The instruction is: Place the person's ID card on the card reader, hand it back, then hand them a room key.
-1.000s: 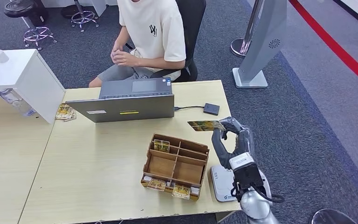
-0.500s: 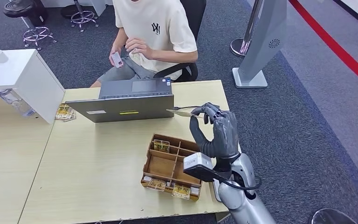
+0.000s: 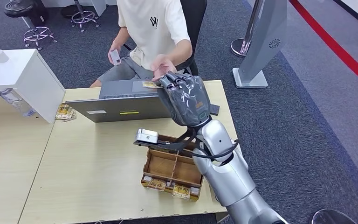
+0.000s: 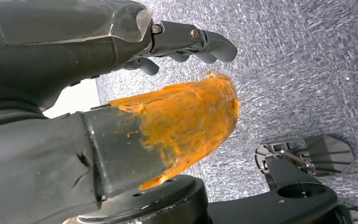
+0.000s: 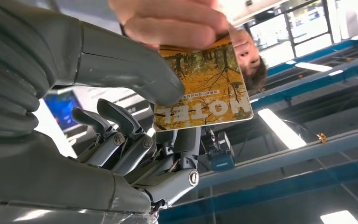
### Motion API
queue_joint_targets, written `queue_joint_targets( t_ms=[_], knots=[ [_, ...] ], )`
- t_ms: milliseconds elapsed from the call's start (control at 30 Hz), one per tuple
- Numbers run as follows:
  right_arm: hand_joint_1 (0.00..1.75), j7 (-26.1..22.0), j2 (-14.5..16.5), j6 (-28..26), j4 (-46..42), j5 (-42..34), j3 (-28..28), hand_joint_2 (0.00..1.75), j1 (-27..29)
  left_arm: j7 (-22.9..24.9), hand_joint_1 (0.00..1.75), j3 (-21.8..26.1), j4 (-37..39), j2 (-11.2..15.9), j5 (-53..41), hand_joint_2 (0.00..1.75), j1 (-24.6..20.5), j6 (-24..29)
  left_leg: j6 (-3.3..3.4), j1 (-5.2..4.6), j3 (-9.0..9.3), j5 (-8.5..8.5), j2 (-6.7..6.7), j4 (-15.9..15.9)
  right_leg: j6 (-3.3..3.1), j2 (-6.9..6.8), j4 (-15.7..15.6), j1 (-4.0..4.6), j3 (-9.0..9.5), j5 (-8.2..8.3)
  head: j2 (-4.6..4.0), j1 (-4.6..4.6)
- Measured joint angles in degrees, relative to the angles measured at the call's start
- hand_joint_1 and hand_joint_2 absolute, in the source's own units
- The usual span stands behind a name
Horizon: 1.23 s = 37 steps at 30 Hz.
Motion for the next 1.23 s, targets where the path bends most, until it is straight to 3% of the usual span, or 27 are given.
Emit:
queue_joint_targets(
  t_ms=[167, 233, 300, 367, 500, 600, 667, 767, 867, 967, 1100, 1233],
  knots=[
    [1.75, 3.58, 0.92, 0.0, 3.29, 5.75, -0.18, 1.75, -2.5, 0.24, 0.0, -0.01, 0.0, -0.26, -0.47, 0.0, -0.15, -0.28, 0.0, 0.0, -0.02, 0.0, -0.02, 0.0, 0.0, -0.02, -0.01, -0.01, 0.0, 0.0, 0.0, 0.0],
    [0.97, 5.69, 0.95, 0.0, 4.31, 7.74, -0.17, 1.75, -3.14, 0.37, 0.0, -0.01, 0.0, -0.33, -0.49, 0.0, -0.16, -0.31, 0.0, 0.0, -0.03, 0.0, -0.02, 0.01, 0.0, -0.02, -0.01, -0.02, 0.0, 0.0, 0.0, 0.0],
    [0.1, 8.17, 0.9, 0.0, 5.08, 9.44, -0.09, 0.87, -3.61, 0.4, 0.0, -0.01, 0.0, -0.37, -0.42, 0.0, -0.16, -0.31, 0.01, -0.01, -0.03, 0.0, -0.02, 0.01, 0.0, -0.01, -0.01, -0.02, -0.01, 0.0, 0.0, 0.0],
    [0.0, 10.31, 0.8, -0.01, 5.72, 10.32, 0.14, 0.0, -4.03, 0.4, 0.0, -0.01, 0.0, -0.38, -0.27, 0.0, -0.16, -0.31, 0.01, -0.02, -0.03, -0.01, -0.01, 0.02, 0.0, 0.0, -0.02, -0.02, -0.02, 0.0, 0.0, 0.0],
    [0.0, 11.75, 0.49, -0.02, 6.39, 9.93, 0.35, 0.0, -4.03, 0.32, 0.0, -0.01, 0.0, -0.37, 0.23, 0.0, -0.11, -0.29, 0.01, -0.02, -0.03, -0.01, -0.02, 0.01, 0.0, -0.01, -0.03, -0.01, -0.04, 0.0, 0.0, 0.0],
    [0.0, 9.99, 0.38, -0.04, 5.23, 8.13, 0.07, 0.0, -2.78, -0.03, 0.0, -0.01, 0.0, -0.36, 0.78, 0.0, -0.04, -0.23, 0.0, -0.02, -0.03, -0.01, -0.02, 0.01, 0.0, -0.01, -0.03, 0.0, -0.05, 0.0, 0.0, -0.01],
    [0.0, 6.91, 0.42, -0.07, 3.66, 6.11, -0.69, 0.0, -1.34, -0.2, 0.0, -0.01, 0.0, -0.36, 1.1, 0.0, 0.06, -0.15, 0.0, -0.01, -0.03, -0.01, -0.02, 0.01, 0.0, -0.01, -0.03, 0.0, -0.05, 0.0, 0.0, 0.0],
    [0.0, -2.12, 1.65, -0.1, 1.16, -0.93, -3.35, 0.0, 1.78, -0.55, 0.0, 0.01, 0.0, -0.34, 1.85, 0.0, 0.26, 0.2, 0.0, -0.01, -0.04, -0.02, -0.02, 0.0, 0.0, -0.01, -0.02, 0.0, -0.05, 0.0, 0.0, -0.01],
    [0.0, -10.5, 3.48, 0.02, -0.34, -14.89, -5.87, 0.0, 5.31, -1.3, 0.0, 0.02, 0.0, -0.3, 2.83, 0.0, 0.48, 0.72, -0.01, 0.0, -0.04, -0.02, -0.02, 0.0, 0.0, -0.02, -0.02, 0.01, -0.04, -0.01, 0.0, -0.01],
    [0.0, -11.29, 3.55, 4.22, -2.34, -35.44, -4.83, 0.0, 8.71, -2.32, 0.0, 0.02, 0.0, -0.2, 4.02, 0.0, 0.95, 1.48, -0.01, 0.01, -0.06, -0.02, -0.02, -0.01, 0.0, -0.01, -0.02, 0.0, -0.06, -0.02, 0.0, 0.0],
    [0.0, -10.83, 1.59, 16.96, -8.01, -59.6, -0.53, 0.0, 12.6, -3.61, 0.0, 0.16, 0.0, 0.15, 5.25, 0.0, 1.63, 2.28, -0.01, 0.0, -0.1, -0.02, 0.0, 0.0, 0.01, -0.01, -0.03, -0.01, -0.13, -0.01, 0.0, 0.0],
    [0.0, -12.33, -1.05, 29.33, -12.85, -73.86, 1.98, 0.0, 15.8, -4.25, 0.0, 0.19, 0.0, 0.48, 5.98, 0.0, 2.13, 2.61, 0.0, 0.0, -0.12, -0.02, -0.05, 0.0, 0.01, -0.05, -0.04, 0.0, -0.13, -0.01, 0.0, 0.0]
  ],
)
